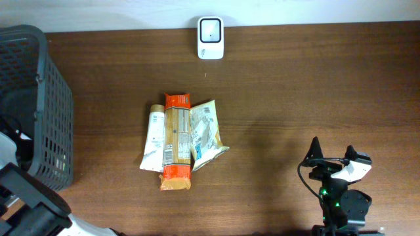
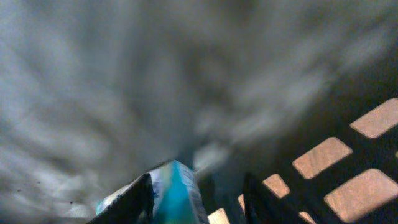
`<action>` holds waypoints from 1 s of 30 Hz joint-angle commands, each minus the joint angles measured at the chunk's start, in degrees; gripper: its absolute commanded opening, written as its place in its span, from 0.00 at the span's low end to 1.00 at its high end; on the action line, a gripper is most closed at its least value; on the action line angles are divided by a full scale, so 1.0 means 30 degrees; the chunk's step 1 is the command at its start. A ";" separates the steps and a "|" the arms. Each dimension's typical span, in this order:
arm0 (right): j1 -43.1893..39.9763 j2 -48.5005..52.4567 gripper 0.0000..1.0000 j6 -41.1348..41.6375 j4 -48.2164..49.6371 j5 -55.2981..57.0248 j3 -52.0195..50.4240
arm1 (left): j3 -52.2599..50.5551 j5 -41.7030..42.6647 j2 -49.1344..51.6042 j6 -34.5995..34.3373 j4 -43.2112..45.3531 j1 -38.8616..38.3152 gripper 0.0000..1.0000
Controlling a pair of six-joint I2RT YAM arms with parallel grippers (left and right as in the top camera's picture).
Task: Scan the item barcode
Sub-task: 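Reach the left gripper into the basket toward the small green-white box, then set the green-white box on the item pile and withdraw the left arm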
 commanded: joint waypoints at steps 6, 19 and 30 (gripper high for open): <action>0.0117 -0.0087 0.99 0.0124 -0.0131 0.0109 -0.0102 | -0.0401 0.0211 -0.0109 -0.0044 -0.0022 -0.0022 0.00; 0.0117 -0.0087 0.99 0.0124 -0.0131 0.0102 -0.0102 | 1.0746 0.0080 -0.0721 0.1049 -0.2725 -0.0102 0.00; 0.0117 -0.0087 0.99 0.0124 -0.0131 0.0109 -0.0102 | 1.5730 0.0874 -0.3504 0.3628 -0.6353 -0.9537 0.00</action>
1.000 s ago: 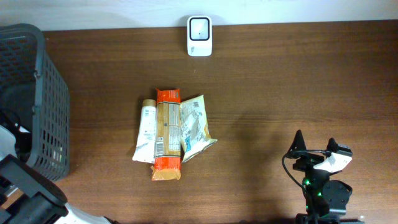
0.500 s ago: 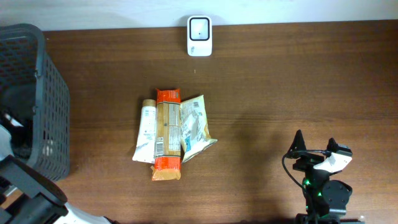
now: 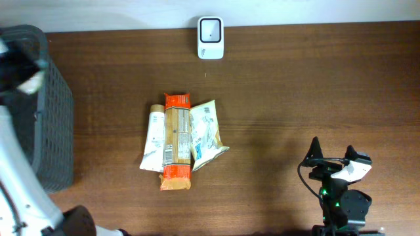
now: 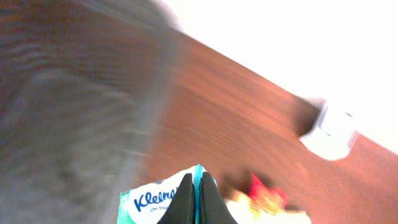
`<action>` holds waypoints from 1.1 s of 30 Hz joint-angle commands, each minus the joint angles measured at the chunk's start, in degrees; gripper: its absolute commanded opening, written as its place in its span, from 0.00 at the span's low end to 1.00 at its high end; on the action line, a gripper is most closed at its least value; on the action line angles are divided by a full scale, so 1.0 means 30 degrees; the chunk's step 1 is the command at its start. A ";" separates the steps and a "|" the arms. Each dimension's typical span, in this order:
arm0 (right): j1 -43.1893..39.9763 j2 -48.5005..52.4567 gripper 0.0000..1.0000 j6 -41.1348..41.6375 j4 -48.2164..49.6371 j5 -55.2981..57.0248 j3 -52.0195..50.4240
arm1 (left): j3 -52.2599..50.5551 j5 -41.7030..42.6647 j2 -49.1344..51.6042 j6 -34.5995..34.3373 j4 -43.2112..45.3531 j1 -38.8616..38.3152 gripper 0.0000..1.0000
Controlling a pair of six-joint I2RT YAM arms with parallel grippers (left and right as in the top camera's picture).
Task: Scan the item barcode
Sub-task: 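Set the green-white box on the item pile and withdraw the left arm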
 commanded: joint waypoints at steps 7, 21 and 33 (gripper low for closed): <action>0.0117 -0.0087 0.99 0.0131 -0.0131 0.0109 -0.0102 | -0.4313 0.0561 0.2069 0.0634 0.0357 -0.9748 0.00; 0.0117 -0.0087 0.99 0.0131 -0.0131 0.0109 -0.0102 | -0.8276 0.0889 0.5807 -0.0641 0.2594 -1.4039 0.73; 0.0117 -0.0087 0.99 0.0131 -0.0131 0.0102 -0.0102 | 0.3592 -0.3504 0.5552 0.1763 -0.1166 -1.2109 0.99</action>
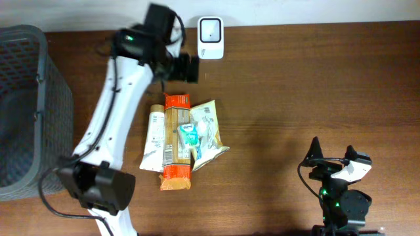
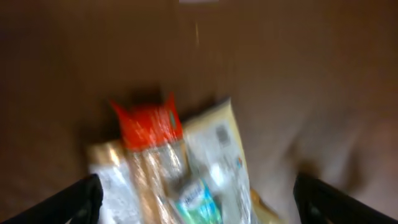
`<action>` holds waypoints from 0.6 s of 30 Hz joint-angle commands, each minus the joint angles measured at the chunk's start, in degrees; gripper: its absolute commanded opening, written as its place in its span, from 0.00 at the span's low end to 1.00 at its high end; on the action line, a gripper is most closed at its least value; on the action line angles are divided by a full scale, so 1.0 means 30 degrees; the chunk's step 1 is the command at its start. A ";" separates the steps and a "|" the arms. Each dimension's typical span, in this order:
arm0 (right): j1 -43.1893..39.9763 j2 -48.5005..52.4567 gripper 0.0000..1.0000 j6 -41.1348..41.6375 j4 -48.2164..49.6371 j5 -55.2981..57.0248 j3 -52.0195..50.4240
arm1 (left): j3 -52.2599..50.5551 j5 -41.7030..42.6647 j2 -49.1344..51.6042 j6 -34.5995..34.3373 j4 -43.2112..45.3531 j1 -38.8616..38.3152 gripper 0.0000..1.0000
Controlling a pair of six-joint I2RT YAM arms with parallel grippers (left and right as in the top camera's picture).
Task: Scan the item barcode
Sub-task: 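Set the green-white box on the item pile and withdraw the left arm, then move the right gripper over the pile toward the green-white box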
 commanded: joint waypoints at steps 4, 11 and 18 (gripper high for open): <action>0.0117 -0.0087 0.99 0.0138 -0.0131 0.0102 -0.0102 | 0.5967 -0.2841 -0.0240 0.3592 -0.1814 0.3410 0.99; 0.0117 -0.0087 0.99 0.0138 -0.0131 0.0102 -0.0102 | 0.5901 -0.3636 -0.0153 0.6557 -0.3672 0.7606 1.00; 0.0117 -0.0087 0.99 0.0138 -0.0131 0.0102 -0.0102 | 0.5901 0.0175 -0.0153 0.6557 -0.2994 1.0528 0.99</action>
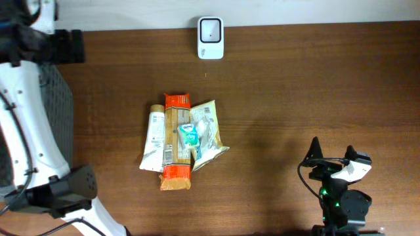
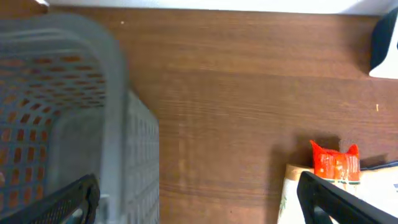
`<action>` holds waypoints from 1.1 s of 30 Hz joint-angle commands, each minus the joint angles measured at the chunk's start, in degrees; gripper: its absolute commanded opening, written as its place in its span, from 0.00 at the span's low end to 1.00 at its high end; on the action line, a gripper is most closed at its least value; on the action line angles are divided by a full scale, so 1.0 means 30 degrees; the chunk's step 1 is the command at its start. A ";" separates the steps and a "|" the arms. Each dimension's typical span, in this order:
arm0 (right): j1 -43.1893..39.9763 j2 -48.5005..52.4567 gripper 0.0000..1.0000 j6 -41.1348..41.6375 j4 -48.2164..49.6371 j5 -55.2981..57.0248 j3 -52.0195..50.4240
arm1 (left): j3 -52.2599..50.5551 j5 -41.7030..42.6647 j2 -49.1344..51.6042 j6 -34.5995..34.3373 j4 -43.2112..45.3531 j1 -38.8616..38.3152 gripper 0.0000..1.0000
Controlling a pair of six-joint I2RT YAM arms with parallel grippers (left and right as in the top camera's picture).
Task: Scan the item barcode
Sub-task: 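Move the right gripper over the pile toward the green-white box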
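Note:
Several packaged items lie together mid-table: a white tube (image 1: 155,139), a long orange-ended packet (image 1: 176,141), a white pouch (image 1: 209,128) and a small teal tissue pack (image 1: 189,135) on top of them. The white scanner (image 1: 210,29) stands at the far edge. My left gripper (image 1: 73,37) hangs open and empty at the basket's far right corner. In its wrist view the left gripper (image 2: 199,211) has wide-spread fingers (image 2: 68,200), and the packet's red end (image 2: 334,163) and the scanner (image 2: 387,43) show. My right gripper (image 1: 332,151) rests open near the front right.
A tall grey mesh basket (image 1: 62,124) stands at the table's left end, its rim and wall (image 2: 62,93) filling the left of the wrist view. My left arm's white links run down the left side over it. Brown tabletop (image 1: 295,85) lies between pile and right arm.
My left gripper was open over the table by the scanner, above the pile. It is now further left, at the basket's far corner, still open. The tissue pack stays on the pile.
My left gripper was down inside the basket with the teal tissue pack between its fingers. Then it was shut on the pack above the basket rim. Later it was open near the scanner with the pack lying on the pile. Now it is back by the basket.

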 commanded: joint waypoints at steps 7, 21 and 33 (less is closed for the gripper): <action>0.0117 -0.0087 0.99 0.0131 -0.0131 0.0102 -0.0102 | 0.0080 0.1559 -0.0036 0.0430 0.0022 0.0423 0.99; 0.0102 0.3060 0.99 0.1115 -0.1428 -0.7533 0.4641 | 0.0080 0.1559 -0.0036 0.0430 0.0022 0.0423 0.99; 0.2448 2.1048 0.99 -0.1435 -1.2743 -1.0710 2.1762 | 0.0080 0.1559 -0.0036 0.0430 0.0022 0.0423 0.99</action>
